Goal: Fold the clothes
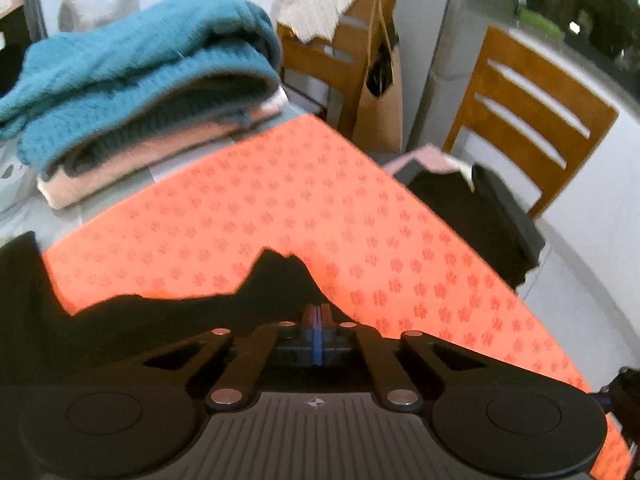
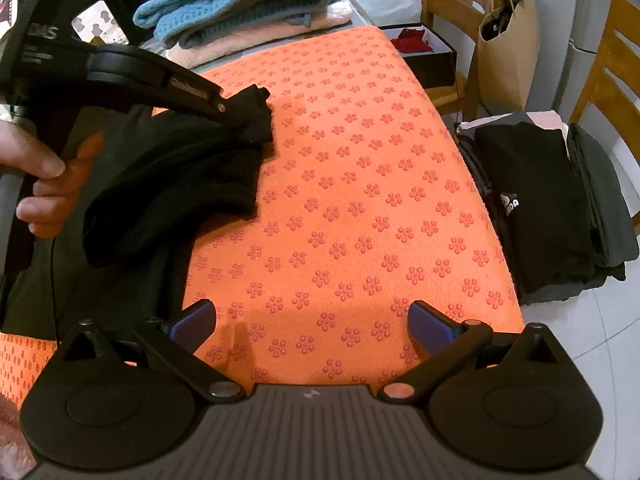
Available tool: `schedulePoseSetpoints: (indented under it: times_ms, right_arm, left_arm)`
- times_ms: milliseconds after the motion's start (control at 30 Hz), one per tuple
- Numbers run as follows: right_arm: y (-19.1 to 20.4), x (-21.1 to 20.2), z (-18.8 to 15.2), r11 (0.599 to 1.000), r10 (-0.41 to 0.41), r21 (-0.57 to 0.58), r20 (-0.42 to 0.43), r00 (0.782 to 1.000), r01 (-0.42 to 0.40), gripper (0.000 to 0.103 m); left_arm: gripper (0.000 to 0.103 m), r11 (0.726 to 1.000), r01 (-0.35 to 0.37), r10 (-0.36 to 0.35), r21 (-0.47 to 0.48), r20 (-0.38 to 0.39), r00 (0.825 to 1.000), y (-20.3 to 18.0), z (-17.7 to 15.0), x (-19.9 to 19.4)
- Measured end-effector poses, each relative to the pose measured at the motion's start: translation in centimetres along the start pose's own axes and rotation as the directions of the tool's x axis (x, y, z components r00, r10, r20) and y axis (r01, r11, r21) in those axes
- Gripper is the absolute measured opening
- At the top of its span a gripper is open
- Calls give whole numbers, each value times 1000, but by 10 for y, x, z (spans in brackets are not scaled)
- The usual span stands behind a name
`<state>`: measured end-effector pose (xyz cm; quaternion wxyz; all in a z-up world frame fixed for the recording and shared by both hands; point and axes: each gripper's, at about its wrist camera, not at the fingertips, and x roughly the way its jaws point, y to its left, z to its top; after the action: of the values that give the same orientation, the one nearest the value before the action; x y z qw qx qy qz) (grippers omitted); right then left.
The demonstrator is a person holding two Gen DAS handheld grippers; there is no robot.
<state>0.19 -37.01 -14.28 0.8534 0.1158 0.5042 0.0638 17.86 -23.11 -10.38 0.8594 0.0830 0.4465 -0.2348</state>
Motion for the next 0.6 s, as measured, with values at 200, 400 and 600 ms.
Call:
schedulePoseSetpoints:
  times_ms: [200,400,600]
  right_arm:
    - [4,-4,3,1000,7,-19,5,1000,-7,103]
    - [16,-9,10,997,16,-74,12,1000,-15,103]
    - [34,-13,17,989,19,-144,16,1000,-16,103]
  left_arm:
    - [3,988,-18,37,-155,120,992,37,6,-55]
    - [2,931,-49,119,-361,173,978,98,-3,-109]
    - [2,874,-73,180,-481,181,967,147,-25,-152]
